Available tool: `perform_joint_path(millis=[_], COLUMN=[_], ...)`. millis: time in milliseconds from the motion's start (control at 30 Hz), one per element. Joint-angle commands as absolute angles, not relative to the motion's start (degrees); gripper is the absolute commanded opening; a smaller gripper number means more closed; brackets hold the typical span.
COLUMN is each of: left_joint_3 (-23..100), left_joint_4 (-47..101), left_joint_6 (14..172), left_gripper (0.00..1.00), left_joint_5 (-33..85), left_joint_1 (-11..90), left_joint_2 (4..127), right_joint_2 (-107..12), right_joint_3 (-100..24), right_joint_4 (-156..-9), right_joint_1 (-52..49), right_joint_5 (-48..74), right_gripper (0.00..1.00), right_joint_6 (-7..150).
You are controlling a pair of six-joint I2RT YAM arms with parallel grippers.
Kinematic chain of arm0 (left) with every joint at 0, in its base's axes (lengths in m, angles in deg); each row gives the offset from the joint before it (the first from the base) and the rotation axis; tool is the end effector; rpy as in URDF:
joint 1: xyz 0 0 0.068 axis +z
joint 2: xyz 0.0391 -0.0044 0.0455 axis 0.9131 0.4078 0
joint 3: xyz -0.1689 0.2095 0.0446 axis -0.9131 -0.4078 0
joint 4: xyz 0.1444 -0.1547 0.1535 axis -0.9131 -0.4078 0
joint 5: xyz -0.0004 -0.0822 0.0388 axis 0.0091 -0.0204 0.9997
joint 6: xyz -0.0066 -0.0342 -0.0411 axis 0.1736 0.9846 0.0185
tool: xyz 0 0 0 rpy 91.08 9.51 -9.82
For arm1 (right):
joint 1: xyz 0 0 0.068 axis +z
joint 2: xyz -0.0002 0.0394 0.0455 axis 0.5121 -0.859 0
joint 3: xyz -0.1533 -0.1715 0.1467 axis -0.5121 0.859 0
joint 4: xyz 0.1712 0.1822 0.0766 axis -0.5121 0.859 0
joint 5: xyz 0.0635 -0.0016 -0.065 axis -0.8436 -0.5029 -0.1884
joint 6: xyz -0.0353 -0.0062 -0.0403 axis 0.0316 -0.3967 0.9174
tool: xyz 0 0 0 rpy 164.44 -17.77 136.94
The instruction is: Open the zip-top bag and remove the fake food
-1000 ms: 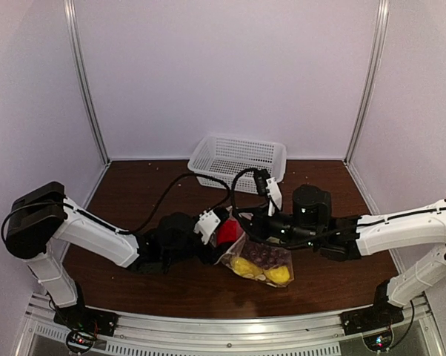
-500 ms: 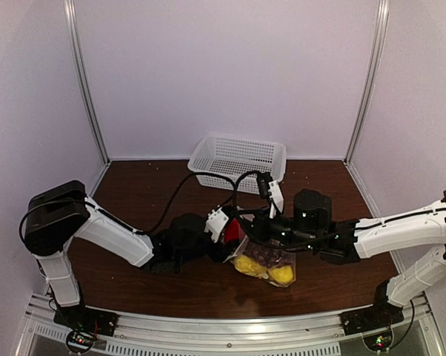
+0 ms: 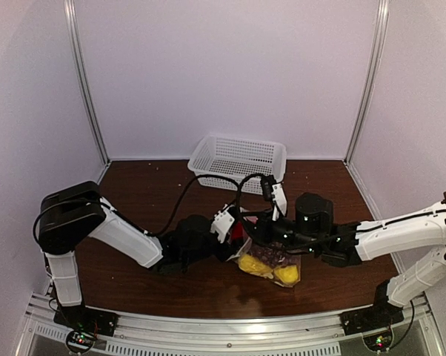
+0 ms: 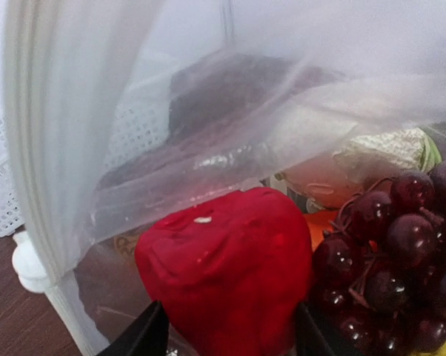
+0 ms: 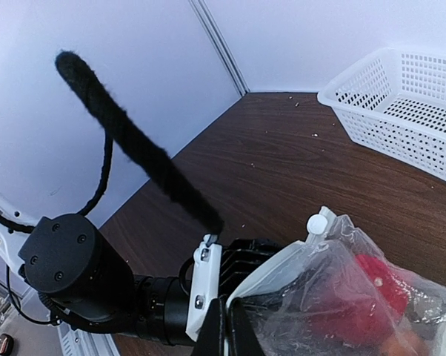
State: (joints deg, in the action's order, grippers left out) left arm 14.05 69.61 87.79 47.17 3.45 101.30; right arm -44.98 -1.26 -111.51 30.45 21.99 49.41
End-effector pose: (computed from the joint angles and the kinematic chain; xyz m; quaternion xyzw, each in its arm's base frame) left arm 0.1829 -0.3337 0.1321 0.3203 0.7452 -0.2509 0.5284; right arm 0.1460 0.2650 0.2401 -0.2097 0.7446 0.4436 0.4526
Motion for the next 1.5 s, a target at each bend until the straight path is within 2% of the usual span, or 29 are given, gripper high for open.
perform_joint_path(millis=[0, 33, 267, 400, 533, 767, 1033, 1300, 1467], left_joint_3=[14.12, 13.75, 10.51, 8.33, 8.88, 13.05, 18.6, 23.92, 23.33], left_joint_4=[72.23, 72.21, 72.68, 73.51, 73.34, 74.83, 73.89, 66.42, 65.91], left_joint_6=[87.21, 87.06, 86.02, 85.36, 83.67, 82.32, 84.15, 90.01, 91.97], left_gripper=[0.53, 0.48, 0.31, 0.29, 0.43, 0.48, 0.78, 0.82, 0.74], left_joint_5=[48.43, 48.7, 48.05, 46.78, 43.89, 42.35, 45.54, 49.34, 48.21], left_joint_1=[3.18, 3.18, 3.18, 3.24, 3.09, 2.81, 2.95, 4.24, 4.67], left_joint_2=[100.67, 100.17, 94.94, 91.96, 92.18, 96.54, 102.2, 108.96, 110.68], right_joint_2=[-42.54, -42.19, -40.16, -39.34, -39.38, -41.38, -43.29, -42.43, -41.74], right_joint_3=[0.89, 1.32, 3.17, 3.9, 4.08, 2.81, 1.71, 2.96, 4.1], right_joint_4=[-111.28, -111.32, -110.69, -110.87, -112.16, -113.63, -114.71, -114.19, -114.1], right_joint_1=[29.9, 29.77, 29.17, 28.79, 28.68, 28.68, 28.7, 28.68, 28.7], right_joint_5=[24.06, 24.34, 26.01, 25.92, 24.79, 23.16, 21.37, 21.89, 22.77], right_gripper=[0.0, 0.0, 0.0, 0.0, 0.0, 0.0, 0.0, 0.0, 0.0], right_joint_6=[48.77, 48.63, 48.22, 48.13, 48.24, 47.94, 47.52, 46.84, 46.09])
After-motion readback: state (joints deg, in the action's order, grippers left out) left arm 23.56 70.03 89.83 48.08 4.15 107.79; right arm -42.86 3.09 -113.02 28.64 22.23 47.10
